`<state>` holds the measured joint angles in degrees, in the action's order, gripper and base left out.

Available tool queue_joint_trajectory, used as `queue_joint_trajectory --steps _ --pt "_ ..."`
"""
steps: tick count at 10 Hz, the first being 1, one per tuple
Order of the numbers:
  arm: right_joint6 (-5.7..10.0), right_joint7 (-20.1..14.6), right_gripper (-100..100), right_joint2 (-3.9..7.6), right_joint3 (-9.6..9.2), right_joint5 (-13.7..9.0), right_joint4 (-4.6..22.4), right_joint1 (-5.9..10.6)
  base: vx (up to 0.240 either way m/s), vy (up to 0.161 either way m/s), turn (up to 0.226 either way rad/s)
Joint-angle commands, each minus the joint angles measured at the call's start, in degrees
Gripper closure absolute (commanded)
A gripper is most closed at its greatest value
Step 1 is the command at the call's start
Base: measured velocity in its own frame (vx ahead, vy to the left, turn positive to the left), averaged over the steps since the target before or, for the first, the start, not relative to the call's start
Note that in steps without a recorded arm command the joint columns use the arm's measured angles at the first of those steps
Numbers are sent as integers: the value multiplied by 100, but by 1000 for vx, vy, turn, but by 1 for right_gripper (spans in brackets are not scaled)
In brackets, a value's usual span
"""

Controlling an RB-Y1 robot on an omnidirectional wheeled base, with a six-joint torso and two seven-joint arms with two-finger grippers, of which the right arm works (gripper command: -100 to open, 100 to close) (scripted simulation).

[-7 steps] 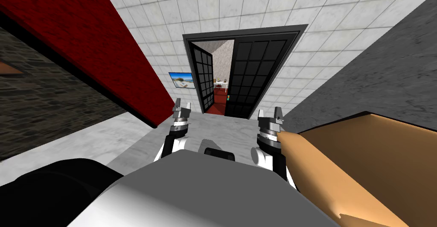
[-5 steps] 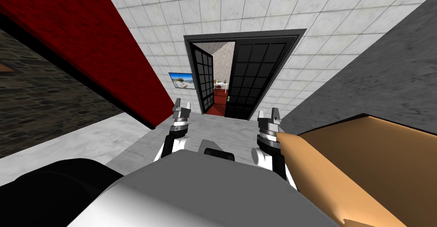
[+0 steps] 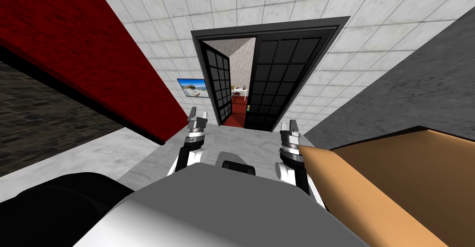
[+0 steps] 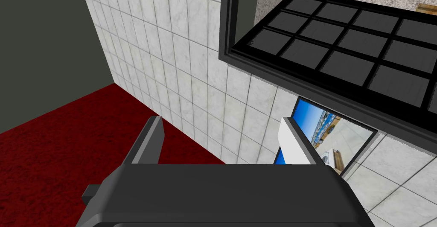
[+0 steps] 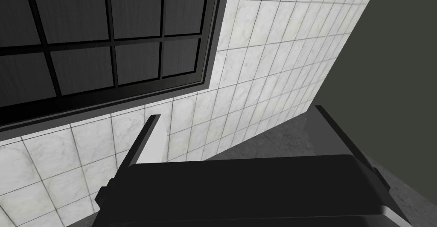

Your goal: Push the door open

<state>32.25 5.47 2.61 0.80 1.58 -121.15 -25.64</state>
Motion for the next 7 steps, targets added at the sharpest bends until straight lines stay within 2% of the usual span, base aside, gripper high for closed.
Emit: queue_joint_trajectory --steps 1,7 --pt "105 134 -100 64 104 139 194 33 174 56 -17" --pt "468 641 -100 223 456 691 882 129 160 43 -22"
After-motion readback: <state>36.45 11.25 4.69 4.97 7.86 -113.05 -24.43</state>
